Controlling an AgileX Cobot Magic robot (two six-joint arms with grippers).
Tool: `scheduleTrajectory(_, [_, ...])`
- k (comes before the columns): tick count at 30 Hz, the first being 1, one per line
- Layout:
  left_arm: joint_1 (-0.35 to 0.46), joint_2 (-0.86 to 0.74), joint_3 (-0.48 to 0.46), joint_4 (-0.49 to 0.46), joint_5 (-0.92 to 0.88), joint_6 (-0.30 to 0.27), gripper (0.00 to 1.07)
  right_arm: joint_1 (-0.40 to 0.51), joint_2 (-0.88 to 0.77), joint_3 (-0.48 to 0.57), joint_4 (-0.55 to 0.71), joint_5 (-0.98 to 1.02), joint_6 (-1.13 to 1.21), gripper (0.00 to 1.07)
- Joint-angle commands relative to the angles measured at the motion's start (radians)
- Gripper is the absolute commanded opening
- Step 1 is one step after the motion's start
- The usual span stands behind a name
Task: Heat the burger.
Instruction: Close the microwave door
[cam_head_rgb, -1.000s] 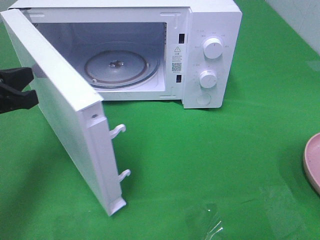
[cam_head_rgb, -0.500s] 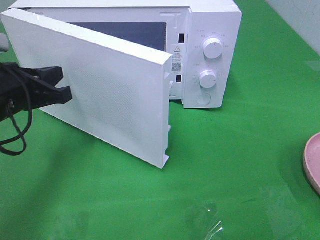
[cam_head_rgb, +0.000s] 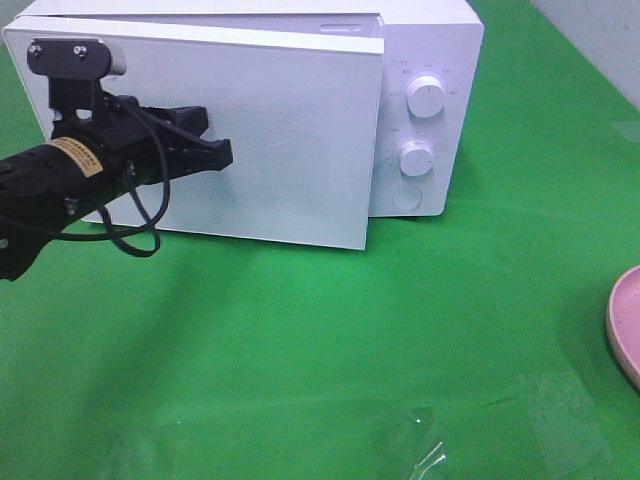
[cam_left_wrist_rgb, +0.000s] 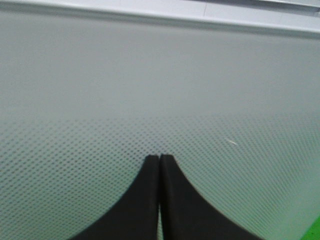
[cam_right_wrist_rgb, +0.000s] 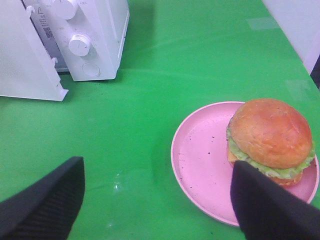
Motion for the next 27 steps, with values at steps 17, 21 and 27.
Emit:
scheduleTrajectory(17, [-0.029, 0.197, -0.339, -0.064, 0.068, -0.004, 0.00, -0.006, -0.025, 0.002, 0.001, -0.013, -0.010, 0.76])
scheduleTrajectory(21, [-0.030, 0.191, -0.339, -0.056, 0.100, -0.009, 0.00, -0.006, -0.025, 0.002, 0.001, -0.013, -0.010, 0.76])
scheduleTrajectory(27, [-0.073, 0.101, -0.272, -0.048, 0.324, -0.009, 0.00, -0.006, -0.025, 0.002, 0.001, -0.013, -0.010, 0.76])
